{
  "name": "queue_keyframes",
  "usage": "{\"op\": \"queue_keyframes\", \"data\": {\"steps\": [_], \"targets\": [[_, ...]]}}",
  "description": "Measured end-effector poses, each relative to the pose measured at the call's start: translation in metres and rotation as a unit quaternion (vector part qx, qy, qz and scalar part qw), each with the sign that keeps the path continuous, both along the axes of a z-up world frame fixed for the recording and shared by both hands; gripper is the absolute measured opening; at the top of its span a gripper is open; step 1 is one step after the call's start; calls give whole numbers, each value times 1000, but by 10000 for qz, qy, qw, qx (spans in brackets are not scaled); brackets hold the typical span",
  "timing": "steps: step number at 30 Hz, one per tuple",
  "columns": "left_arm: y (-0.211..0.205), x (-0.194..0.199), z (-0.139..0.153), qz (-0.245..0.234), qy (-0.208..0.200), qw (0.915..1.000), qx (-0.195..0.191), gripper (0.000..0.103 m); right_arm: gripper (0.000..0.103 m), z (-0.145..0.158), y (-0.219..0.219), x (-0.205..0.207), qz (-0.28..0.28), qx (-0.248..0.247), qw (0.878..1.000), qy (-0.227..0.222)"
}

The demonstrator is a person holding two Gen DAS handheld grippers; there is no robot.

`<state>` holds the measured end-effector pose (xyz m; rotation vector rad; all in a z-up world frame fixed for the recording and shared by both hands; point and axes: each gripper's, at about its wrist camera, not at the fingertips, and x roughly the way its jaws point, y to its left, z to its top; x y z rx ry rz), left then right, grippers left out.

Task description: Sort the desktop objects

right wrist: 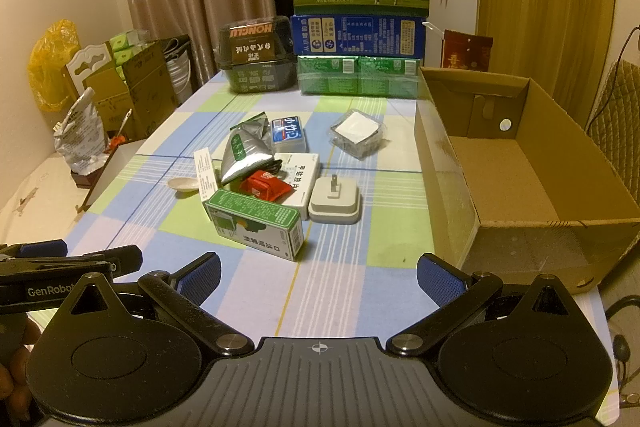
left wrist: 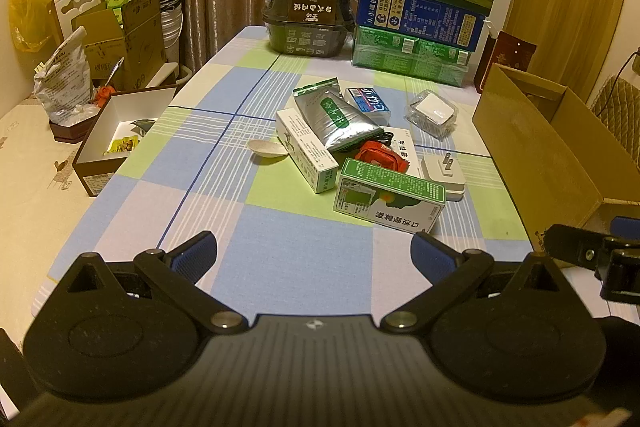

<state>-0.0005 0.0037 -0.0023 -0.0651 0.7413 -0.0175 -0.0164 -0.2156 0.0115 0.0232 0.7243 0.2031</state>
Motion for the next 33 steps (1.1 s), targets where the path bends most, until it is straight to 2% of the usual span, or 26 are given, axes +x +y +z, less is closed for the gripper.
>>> {"op": "queue_keyframes", "data": {"steps": [24, 33], "targets": [[2, 0, -2, 36, 40, 10000, -46, 101, 101, -1, -1, 0, -5, 2, 10000, 19], [16, -2, 2, 54, 47, 9995, -294, 101, 101, 6, -5, -3, 19, -15, 9999, -128]]}}
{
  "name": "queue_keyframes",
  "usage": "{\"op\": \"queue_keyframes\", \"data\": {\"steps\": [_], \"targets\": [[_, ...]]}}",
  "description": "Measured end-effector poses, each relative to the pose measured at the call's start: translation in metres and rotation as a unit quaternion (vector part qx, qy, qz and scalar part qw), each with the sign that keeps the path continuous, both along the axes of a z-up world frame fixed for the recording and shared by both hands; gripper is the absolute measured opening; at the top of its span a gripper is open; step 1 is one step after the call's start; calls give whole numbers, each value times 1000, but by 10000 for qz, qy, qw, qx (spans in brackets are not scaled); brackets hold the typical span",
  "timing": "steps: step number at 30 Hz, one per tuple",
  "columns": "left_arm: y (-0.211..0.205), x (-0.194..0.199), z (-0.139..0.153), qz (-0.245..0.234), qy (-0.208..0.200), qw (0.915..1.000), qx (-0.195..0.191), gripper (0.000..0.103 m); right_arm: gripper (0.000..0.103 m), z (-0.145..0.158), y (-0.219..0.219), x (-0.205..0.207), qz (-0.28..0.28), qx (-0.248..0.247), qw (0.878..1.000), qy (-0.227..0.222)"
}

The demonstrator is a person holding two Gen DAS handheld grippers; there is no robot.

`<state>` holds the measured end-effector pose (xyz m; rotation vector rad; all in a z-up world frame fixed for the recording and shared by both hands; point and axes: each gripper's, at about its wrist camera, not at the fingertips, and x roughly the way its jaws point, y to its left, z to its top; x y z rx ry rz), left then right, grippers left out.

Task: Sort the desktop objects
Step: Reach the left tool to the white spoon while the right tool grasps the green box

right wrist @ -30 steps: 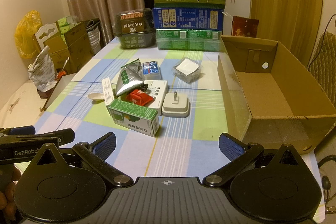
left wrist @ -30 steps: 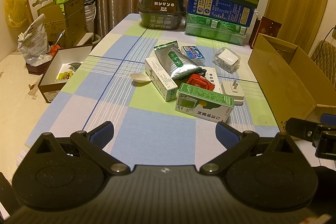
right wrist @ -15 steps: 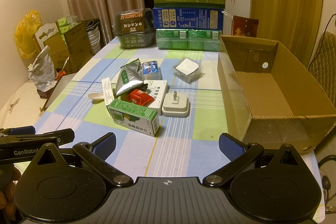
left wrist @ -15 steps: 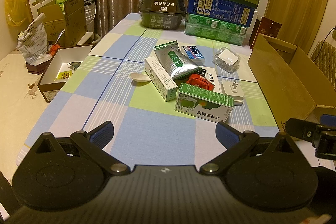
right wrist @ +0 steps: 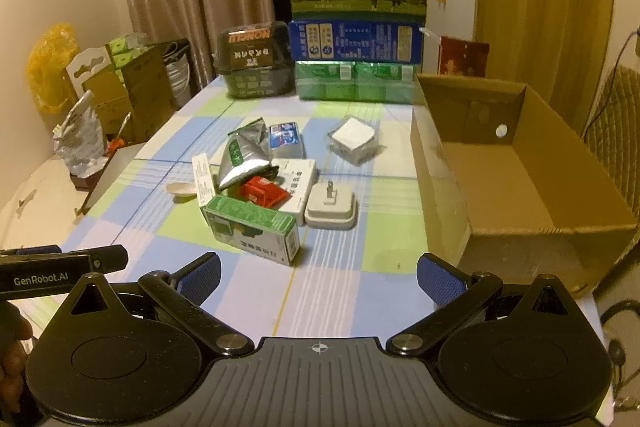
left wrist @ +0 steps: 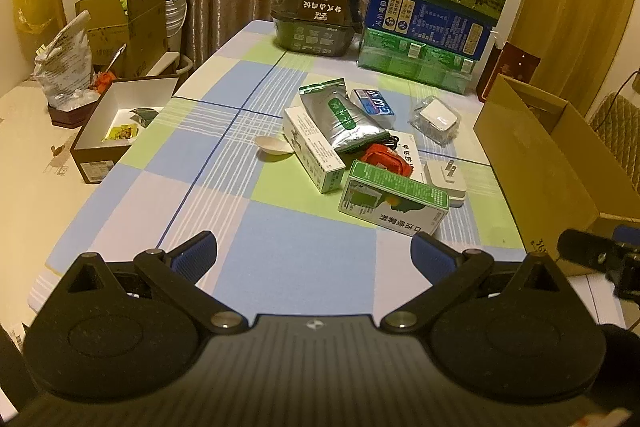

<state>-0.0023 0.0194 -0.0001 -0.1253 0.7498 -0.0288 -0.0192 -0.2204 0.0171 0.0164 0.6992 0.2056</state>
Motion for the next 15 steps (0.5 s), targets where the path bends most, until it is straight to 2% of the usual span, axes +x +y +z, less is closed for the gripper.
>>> {"op": "queue_keyframes", "data": {"steps": [4, 9, 13, 15], "targets": [[5, 3, 4, -37, -33, 10000, 61, 101, 101, 8, -1, -1, 193, 90, 9994, -265], [13, 14, 11, -133, -131, 9998, 67, 101, 101, 11, 5, 8, 566, 224, 9975, -351], [16, 27, 15, -243, -178, 9994, 186, 101, 101, 6, 16, 17, 1095, 91, 9931, -405], [19, 33, 15, -288, -211, 9991, 243, 101, 101, 1, 20, 17, 1338, 7, 9887, -670]]}}
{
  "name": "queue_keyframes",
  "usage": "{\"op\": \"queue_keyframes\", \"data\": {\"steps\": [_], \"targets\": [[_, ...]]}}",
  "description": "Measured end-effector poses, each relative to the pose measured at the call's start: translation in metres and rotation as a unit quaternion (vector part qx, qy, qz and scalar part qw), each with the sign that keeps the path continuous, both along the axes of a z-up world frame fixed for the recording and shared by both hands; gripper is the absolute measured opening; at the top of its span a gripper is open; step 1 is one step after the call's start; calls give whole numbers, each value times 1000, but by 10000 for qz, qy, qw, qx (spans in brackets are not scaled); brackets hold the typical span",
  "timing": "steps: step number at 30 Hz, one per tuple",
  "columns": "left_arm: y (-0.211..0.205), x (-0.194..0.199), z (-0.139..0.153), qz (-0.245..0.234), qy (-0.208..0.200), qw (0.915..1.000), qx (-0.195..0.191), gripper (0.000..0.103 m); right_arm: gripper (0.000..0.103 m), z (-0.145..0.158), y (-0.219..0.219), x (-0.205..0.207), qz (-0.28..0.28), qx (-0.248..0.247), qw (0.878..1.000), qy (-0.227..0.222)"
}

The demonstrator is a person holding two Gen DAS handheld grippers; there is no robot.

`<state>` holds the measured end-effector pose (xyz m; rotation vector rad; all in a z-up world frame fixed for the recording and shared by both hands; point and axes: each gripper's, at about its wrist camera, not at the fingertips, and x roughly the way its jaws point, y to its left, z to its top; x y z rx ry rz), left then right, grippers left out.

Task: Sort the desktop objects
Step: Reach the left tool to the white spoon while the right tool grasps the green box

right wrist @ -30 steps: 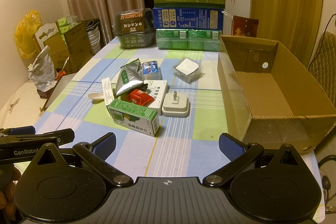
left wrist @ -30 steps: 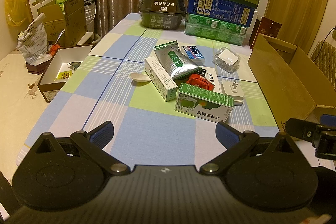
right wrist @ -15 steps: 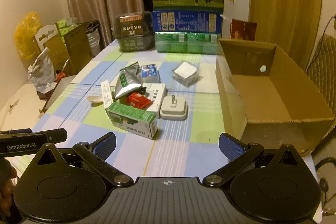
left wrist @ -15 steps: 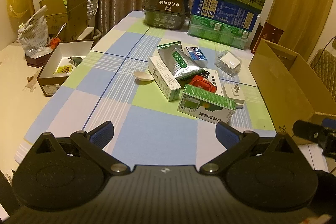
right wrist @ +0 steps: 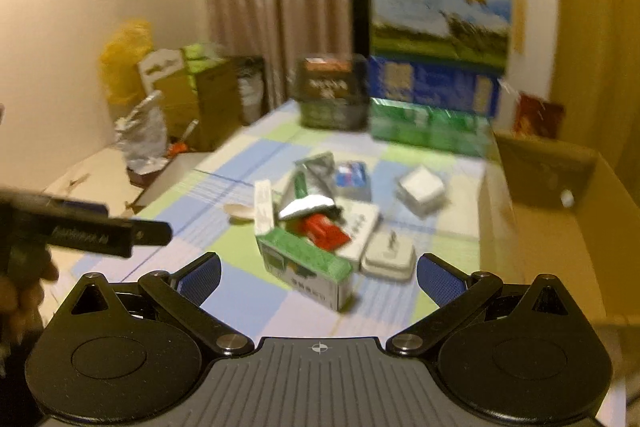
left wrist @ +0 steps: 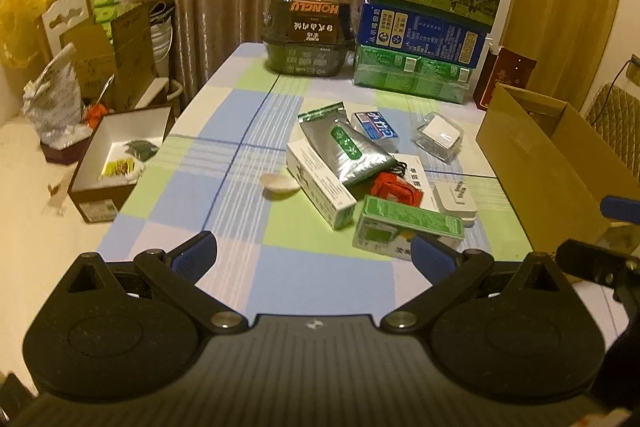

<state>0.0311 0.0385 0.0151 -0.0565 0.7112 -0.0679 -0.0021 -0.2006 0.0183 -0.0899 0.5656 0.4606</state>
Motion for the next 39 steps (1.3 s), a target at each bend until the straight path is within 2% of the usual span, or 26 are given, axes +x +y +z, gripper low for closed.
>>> {"op": "queue_keyframes", "data": {"steps": [3, 8, 13, 17, 21, 23, 24, 25, 30, 33, 38, 39], "targets": [[5, 12, -4, -7, 15, 10000, 71, 101, 101, -9, 7, 2, 370, -209, 9984, -386], [10, 36, -19, -385, 138, 9984, 381, 101, 101, -23, 16, 24, 888, -538, 9945, -127], [10, 58, -33, -1173, 234, 9889, 878, 101, 101, -35, 22, 54, 1305, -1037, 9859, 119], [8, 77, -43, -1856, 181, 9729, 1368, 101, 101, -47, 32, 80, 1724, -1482, 9731, 380], [8, 96, -52, -2548, 9, 9516, 1718, 101, 101, -60, 44, 100, 2106, -1783, 9598, 526], [7, 106, -58, -2811, 30, 9417, 1847, 101, 94, -69, 49, 109, 2201, -1871, 9556, 577], [7, 110, -61, -2949, 41, 9370, 1874, 101, 82, -74, 51, 115, 2261, -1900, 9532, 644], [6, 113, -64, -3113, 33, 9315, 1884, 101, 74, -80, 53, 121, 2343, -1931, 9497, 767], [-1, 130, -81, -3711, 141, 9032, 2153, 96, 69, -100, 67, 135, 2766, -2287, 9292, 878], [-2, 142, -91, -3926, 208, 8910, 2272, 93, 64, -108, 75, 143, 2898, -2457, 9207, 888], [-2, 156, -105, -4238, 243, 8726, 2419, 85, 54, -116, 81, 151, 3007, -2561, 9138, 948], [-1, 159, -107, -4251, 261, 8711, 2445, 85, 48, -117, 81, 152, 3014, -2589, 9126, 966]]}}
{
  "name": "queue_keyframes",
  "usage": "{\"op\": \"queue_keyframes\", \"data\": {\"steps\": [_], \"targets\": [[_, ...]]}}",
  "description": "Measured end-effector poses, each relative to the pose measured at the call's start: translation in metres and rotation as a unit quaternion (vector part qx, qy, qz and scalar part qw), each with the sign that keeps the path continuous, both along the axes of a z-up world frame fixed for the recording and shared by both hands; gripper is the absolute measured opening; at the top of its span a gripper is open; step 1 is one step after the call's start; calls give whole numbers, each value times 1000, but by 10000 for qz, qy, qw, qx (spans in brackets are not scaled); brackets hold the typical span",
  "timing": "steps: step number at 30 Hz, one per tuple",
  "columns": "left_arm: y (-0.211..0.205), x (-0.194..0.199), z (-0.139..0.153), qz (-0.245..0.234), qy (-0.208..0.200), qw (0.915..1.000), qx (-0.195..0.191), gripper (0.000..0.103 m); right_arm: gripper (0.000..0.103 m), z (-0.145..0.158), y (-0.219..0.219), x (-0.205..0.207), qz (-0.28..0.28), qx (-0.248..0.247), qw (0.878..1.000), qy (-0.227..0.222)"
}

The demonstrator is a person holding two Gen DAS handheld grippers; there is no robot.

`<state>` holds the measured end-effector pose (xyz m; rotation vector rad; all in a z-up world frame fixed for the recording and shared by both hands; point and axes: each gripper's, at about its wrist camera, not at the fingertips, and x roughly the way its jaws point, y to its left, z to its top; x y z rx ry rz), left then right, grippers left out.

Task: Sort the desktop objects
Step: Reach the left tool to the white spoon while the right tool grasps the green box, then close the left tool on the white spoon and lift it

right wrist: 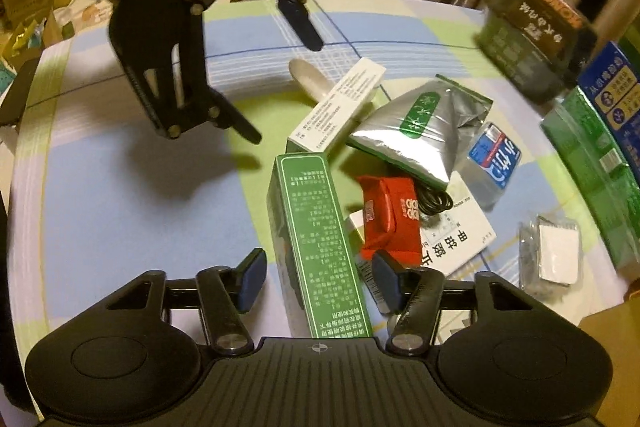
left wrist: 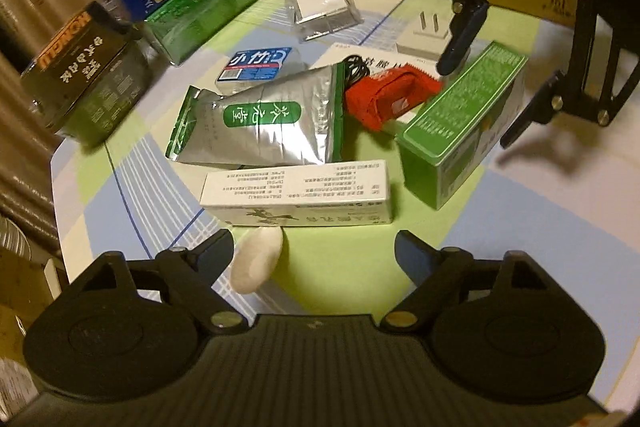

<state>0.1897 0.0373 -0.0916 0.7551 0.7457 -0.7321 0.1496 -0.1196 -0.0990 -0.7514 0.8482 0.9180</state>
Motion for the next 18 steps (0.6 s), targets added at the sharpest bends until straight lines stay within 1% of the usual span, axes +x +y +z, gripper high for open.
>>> {"op": "queue_keyframes", "data": {"steps": [1, 5, 6, 7, 8, 10, 12, 14, 16, 18], "targets": [[1, 3, -2, 7, 9, 10000, 17, 85, 40, -1, 1, 1, 7, -29, 10000, 17], [10, 17, -7, 199, 106, 9997, -54, 84, 34, -3, 1, 3, -62, 17, 9999, 86], [13, 21, -8, 262, 146, 9995, -83, 83, 29, -3, 1, 4, -86, 32, 9999, 112], [15, 25, -9, 327, 185, 9992, -109, 80, 28, -3, 0, 4, -113, 51, 9998, 146], [17, 29, -11, 384, 229, 9989, -142, 78, 28, -3, 0, 5, -158, 69, 9997, 164], [22, 38, -14, 498, 346, 9979, -226, 69, 27, -2, 0, 5, -223, 102, 9995, 202], [25, 45, -15, 578, 448, 9968, -331, 63, 27, -2, -1, 6, -282, 133, 9993, 229], [28, 51, -16, 641, 508, 9957, -442, 60, 27, -1, -2, 6, -360, 178, 9989, 257], [29, 55, -17, 692, 579, 9944, -546, 53, 27, -1, -3, 6, -418, 225, 9985, 279], [31, 59, -18, 751, 643, 9932, -622, 49, 27, -1, -4, 5, -463, 254, 9982, 287]]}}
